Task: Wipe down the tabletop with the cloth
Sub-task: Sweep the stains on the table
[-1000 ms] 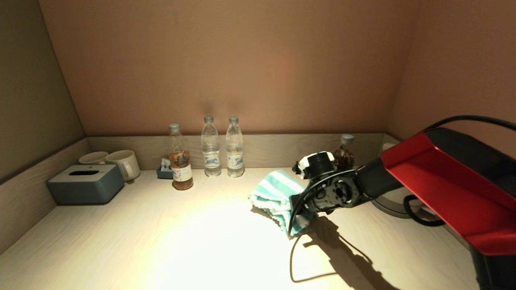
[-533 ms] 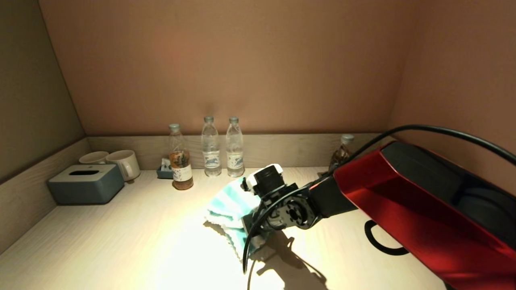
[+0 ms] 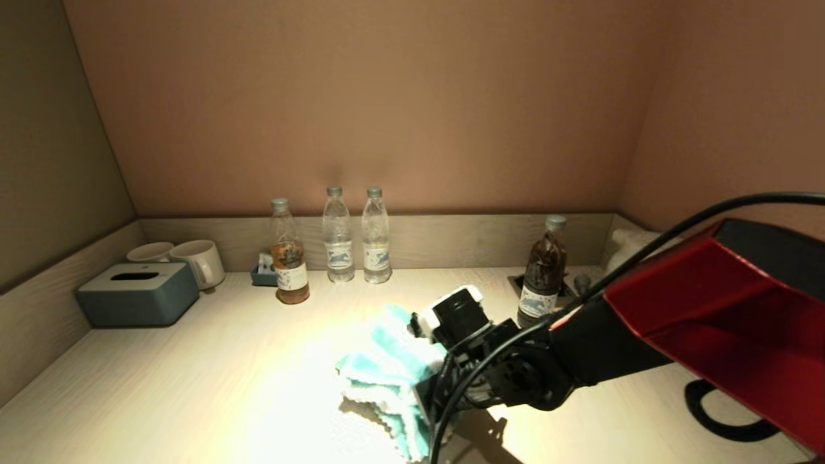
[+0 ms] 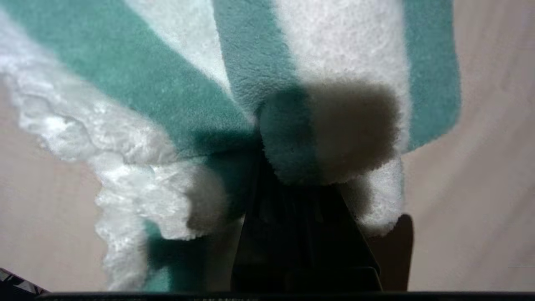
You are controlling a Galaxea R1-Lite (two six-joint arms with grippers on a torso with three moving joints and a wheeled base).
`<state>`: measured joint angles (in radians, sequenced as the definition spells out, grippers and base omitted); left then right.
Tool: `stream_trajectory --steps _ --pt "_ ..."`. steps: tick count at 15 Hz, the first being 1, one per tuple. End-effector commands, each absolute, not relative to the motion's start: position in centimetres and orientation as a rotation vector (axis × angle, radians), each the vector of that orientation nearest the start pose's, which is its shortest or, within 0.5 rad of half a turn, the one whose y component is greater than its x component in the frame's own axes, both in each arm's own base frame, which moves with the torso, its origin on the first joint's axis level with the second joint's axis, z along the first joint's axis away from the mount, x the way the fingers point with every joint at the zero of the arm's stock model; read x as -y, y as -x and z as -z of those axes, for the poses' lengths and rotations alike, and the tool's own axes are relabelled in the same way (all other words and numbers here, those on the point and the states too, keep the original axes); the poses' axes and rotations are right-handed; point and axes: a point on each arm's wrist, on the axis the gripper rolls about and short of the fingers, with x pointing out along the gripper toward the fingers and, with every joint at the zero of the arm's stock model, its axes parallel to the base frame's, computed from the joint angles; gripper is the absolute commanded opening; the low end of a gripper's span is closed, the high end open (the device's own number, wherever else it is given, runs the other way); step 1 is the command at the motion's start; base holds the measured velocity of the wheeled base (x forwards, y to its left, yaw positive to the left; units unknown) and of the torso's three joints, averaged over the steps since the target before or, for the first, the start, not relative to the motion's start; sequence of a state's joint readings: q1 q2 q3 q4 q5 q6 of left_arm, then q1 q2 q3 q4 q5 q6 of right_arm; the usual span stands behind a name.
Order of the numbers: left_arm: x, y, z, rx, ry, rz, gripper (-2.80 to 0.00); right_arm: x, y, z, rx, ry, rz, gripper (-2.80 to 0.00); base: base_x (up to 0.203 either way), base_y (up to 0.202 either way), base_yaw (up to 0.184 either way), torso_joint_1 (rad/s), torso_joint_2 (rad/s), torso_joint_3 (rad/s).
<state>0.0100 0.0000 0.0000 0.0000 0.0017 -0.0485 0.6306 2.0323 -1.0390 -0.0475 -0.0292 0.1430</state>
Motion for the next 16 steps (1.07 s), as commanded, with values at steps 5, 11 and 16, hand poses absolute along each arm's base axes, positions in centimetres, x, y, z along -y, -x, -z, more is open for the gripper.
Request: stream_trajectory --steps 5,11,16 --pt "0.0 2.3 -7.6 -0.001 0.051 -0.012 -2.8 -10.8 -26.7 -10.0 -0.927 0.082 -0.281 -2.8 0.0 0.0 0.0 0.0 0.0 0.0" --pt "0.0 2.3 -7.6 -0.001 0.051 -0.012 -2.8 -5.4 -24.1 -12.1 -0.895 0.039 -0.121 -2.8 0.0 0.0 0.0 0.0 0.0 0.0" --pt "0.0 2.3 -7.6 -0.001 0.049 -0.012 -2.8 -2.8 -21.9 -13.9 -0.838 0.023 -0.029 -2.8 0.0 0.0 0.0 0.0 0.0 0.0"
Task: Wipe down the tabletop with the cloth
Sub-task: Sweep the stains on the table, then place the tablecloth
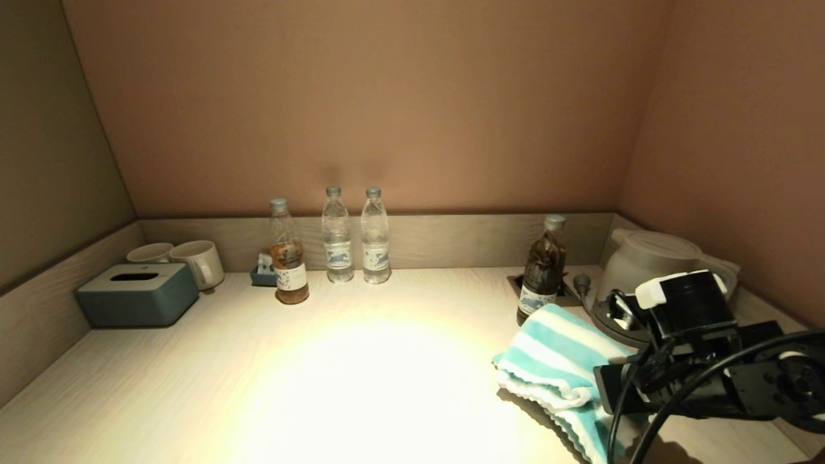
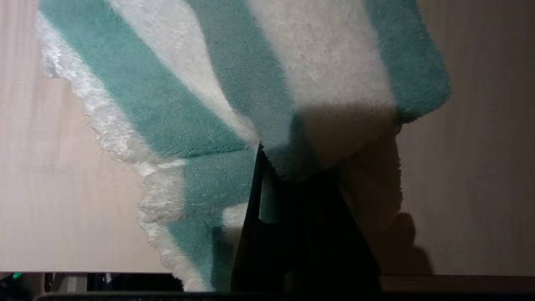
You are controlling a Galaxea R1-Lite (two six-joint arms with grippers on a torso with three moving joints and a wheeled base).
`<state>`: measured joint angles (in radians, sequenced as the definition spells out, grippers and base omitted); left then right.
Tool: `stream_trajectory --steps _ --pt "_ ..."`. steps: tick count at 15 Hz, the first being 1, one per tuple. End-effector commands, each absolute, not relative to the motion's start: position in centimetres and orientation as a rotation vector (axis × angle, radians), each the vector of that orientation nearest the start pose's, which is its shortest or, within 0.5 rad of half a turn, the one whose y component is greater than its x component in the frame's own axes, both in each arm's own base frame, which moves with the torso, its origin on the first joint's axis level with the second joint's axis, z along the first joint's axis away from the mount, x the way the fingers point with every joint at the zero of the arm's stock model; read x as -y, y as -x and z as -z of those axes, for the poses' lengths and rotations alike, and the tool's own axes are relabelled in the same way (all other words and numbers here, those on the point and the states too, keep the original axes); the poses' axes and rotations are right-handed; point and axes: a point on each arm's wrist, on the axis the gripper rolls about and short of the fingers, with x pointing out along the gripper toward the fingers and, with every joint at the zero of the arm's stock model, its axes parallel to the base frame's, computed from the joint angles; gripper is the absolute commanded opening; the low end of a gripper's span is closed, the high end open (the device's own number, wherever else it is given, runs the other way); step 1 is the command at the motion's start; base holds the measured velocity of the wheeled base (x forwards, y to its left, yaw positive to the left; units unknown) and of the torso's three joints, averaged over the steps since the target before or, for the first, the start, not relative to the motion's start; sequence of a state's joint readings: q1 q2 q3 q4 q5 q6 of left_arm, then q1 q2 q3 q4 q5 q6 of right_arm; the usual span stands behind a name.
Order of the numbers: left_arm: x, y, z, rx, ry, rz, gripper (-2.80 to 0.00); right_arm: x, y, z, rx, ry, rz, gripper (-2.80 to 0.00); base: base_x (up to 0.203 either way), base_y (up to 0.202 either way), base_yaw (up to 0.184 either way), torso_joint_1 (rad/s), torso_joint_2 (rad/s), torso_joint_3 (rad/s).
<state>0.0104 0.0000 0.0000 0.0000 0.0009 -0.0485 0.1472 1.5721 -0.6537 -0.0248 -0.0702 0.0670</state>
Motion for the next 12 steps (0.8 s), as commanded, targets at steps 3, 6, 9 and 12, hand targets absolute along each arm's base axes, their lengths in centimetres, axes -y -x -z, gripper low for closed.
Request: stream_trajectory --steps 3,6,9,12 --pt "0.0 2.3 -7.6 -0.001 0.049 -0.012 -2.8 -0.5 -18.4 -17.6 -0.648 0.019 0.098 -2.8 0.0 0.0 0.0 0.0 0.0 0.0" --pt "0.0 2.3 -7.6 -0.001 0.049 -0.012 -2.8 2.2 -16.5 -19.0 -0.566 -0.011 0.274 -2.8 0.0 0.0 0.0 0.0 0.0 0.0" --pt "0.0 2.3 -7.6 -0.001 0.049 -0.012 -2.8 3.7 -16.3 -17.6 -0.614 -0.094 0.375 -2.8 0.0 0.0 0.0 0.0 0.0 0.0" --pt "0.0 2.3 -7.6 -0.001 0.049 -0.012 -2.8 3.9 -16.8 -15.5 -0.697 -0.186 0.388 -2.8 0.0 0.0 0.0 0.0 0.0 0.0"
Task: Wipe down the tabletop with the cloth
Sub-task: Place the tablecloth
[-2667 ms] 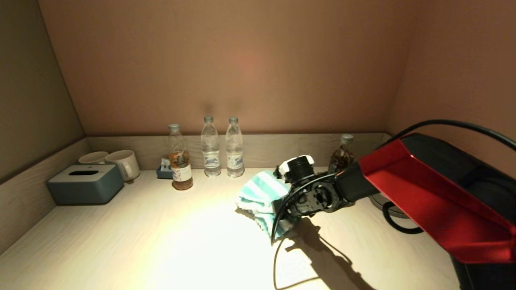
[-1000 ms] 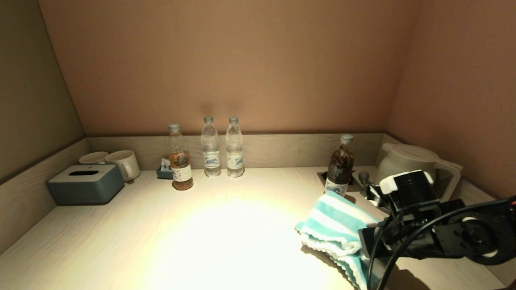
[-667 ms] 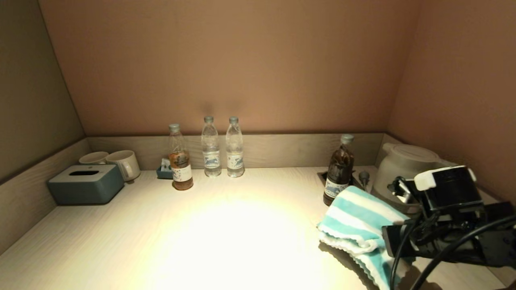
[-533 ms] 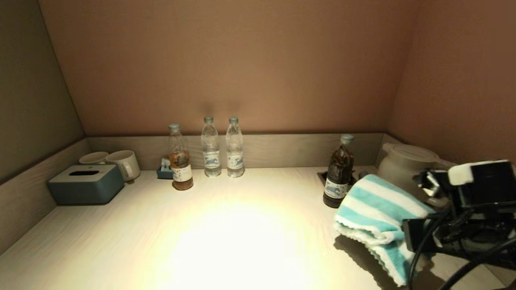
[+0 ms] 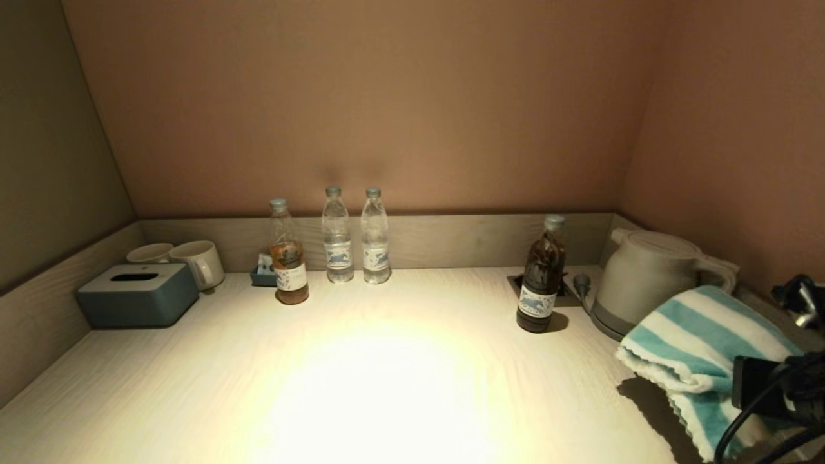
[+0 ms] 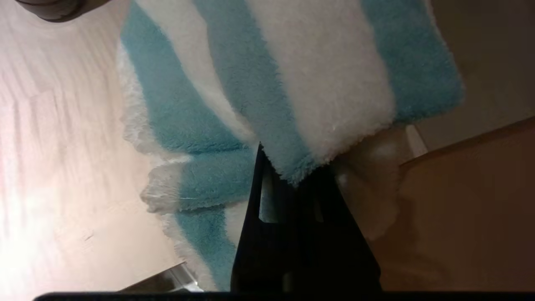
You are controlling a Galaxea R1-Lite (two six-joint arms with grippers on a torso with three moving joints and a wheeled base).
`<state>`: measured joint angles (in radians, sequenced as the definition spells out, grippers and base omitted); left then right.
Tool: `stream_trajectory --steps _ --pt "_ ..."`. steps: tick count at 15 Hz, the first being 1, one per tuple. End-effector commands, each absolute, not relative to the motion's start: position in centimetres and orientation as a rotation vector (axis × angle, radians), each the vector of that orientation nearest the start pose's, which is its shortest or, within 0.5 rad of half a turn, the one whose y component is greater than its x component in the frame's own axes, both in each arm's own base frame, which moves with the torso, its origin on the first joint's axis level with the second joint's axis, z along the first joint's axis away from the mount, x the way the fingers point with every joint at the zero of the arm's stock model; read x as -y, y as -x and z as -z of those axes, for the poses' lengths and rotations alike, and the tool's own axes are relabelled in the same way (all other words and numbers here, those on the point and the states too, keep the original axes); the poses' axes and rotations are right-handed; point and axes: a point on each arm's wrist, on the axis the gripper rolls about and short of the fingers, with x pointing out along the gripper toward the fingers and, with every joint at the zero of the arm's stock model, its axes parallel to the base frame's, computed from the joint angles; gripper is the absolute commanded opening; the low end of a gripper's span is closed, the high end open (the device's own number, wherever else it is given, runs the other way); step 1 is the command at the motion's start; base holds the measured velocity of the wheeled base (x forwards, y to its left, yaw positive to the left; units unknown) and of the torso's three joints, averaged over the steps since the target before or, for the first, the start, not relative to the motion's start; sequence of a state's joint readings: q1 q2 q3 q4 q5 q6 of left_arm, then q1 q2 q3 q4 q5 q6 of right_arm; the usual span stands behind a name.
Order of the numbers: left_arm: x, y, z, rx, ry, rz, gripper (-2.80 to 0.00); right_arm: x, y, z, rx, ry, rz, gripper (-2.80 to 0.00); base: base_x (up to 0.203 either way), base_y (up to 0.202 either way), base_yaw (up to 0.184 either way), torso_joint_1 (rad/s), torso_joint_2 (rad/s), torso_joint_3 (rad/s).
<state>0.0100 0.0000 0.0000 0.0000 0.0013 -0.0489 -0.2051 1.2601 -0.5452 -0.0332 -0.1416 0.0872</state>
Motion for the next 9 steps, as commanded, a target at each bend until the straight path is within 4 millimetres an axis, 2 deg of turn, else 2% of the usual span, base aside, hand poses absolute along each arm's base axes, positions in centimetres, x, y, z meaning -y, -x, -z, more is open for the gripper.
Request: stream_trajectory --steps 1,5,9 --pt "0.0 2.3 -7.6 -0.001 0.05 -0.012 -2.8 4.0 -17.0 -14.8 -0.724 -0.218 0.384 -2.8 0.0 0.0 0.0 0.0 0.0 0.0" --pt "0.0 2.3 -7.6 -0.001 0.051 -0.012 -2.8 4.5 -17.5 -12.6 -0.782 -0.287 0.402 -2.8 0.0 0.0 0.0 0.0 0.0 0.0" --pt "0.0 2.3 -7.6 -0.001 0.051 -0.012 -2.8 5.4 -18.3 -11.4 -0.785 -0.298 0.436 -2.8 0.0 0.0 0.0 0.0 0.0 0.0"
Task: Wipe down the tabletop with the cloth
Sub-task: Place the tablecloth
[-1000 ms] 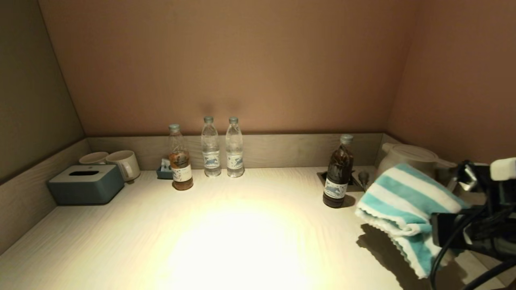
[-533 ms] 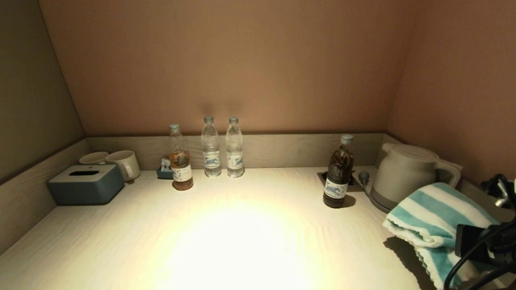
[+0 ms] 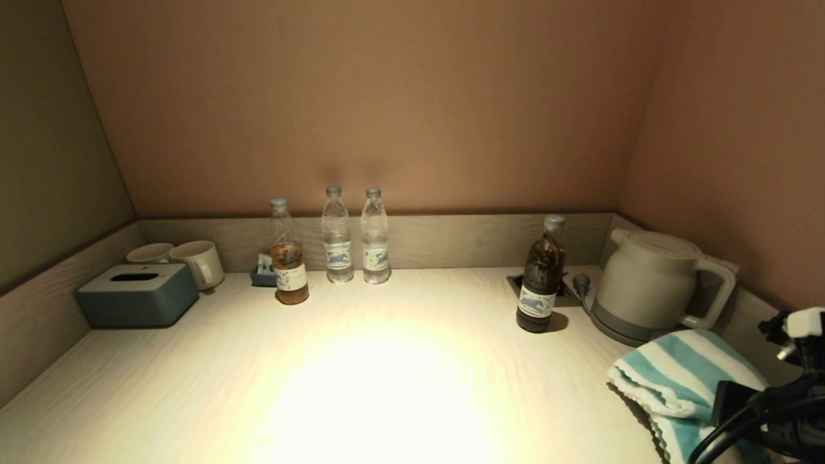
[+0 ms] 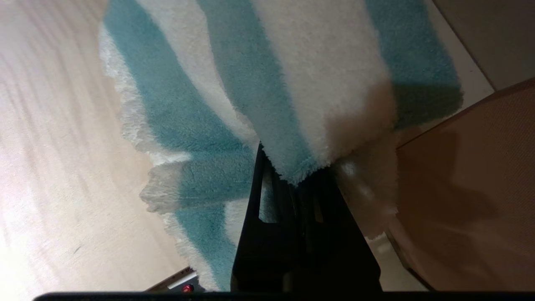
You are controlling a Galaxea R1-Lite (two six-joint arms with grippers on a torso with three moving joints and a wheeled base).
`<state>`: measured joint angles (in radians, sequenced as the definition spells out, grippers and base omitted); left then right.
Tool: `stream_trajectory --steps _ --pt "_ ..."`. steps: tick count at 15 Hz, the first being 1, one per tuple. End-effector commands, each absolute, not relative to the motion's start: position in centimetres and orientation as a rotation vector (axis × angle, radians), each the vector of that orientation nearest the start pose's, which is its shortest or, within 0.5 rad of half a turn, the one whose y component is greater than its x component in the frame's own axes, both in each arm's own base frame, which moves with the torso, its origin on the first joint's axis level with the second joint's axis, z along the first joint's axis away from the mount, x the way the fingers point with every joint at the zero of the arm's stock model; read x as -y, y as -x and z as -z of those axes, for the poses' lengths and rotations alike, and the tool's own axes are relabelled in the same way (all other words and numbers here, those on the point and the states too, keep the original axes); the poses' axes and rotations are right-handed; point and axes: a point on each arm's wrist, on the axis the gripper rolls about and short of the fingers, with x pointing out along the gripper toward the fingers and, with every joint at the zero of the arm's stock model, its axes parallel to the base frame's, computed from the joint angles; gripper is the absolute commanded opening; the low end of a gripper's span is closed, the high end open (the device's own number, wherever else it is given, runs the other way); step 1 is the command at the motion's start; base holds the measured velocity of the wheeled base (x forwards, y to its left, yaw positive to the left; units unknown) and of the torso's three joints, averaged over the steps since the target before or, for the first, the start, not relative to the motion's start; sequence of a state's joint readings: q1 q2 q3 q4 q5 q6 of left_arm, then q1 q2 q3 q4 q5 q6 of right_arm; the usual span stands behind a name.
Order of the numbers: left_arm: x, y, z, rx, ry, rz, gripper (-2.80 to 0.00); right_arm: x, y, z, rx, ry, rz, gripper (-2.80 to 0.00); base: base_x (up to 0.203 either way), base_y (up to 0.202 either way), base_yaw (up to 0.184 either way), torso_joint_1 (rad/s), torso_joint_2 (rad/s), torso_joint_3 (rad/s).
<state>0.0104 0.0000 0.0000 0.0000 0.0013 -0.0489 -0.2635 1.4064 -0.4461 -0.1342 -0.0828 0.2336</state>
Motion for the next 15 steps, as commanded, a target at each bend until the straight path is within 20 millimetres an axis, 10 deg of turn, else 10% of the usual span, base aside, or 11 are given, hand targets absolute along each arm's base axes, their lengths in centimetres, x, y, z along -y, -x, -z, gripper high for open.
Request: stream_trajectory --steps 1,7,8,15 --pt "0.0 2.3 -7.6 -0.001 0.049 -0.012 -2.8 5.9 -18.6 -11.0 -0.792 -0.3 0.451 -2.8 0.0 0.0 0.0 0.0 0.0 0.0" --pt "0.0 2.3 -7.6 -0.001 0.049 -0.012 -2.8 6.4 -18.9 -11.3 -0.782 -0.283 0.45 -2.8 0.0 0.0 0.0 0.0 0.0 0.0" --pt "0.0 2.3 -7.6 -0.001 0.051 -0.012 -2.8 6.4 -18.9 -11.1 -0.792 -0.28 0.449 0.0 0.0 0.0 0.0 0.0 0.0 0.0" --pt "0.0 2.3 -7.6 -0.001 0.049 -0.012 -2.8 6.2 -18.3 -12.8 -0.71 -0.261 0.44 0.0 0.0 0.0 0.0 0.0 0.0 0.0"
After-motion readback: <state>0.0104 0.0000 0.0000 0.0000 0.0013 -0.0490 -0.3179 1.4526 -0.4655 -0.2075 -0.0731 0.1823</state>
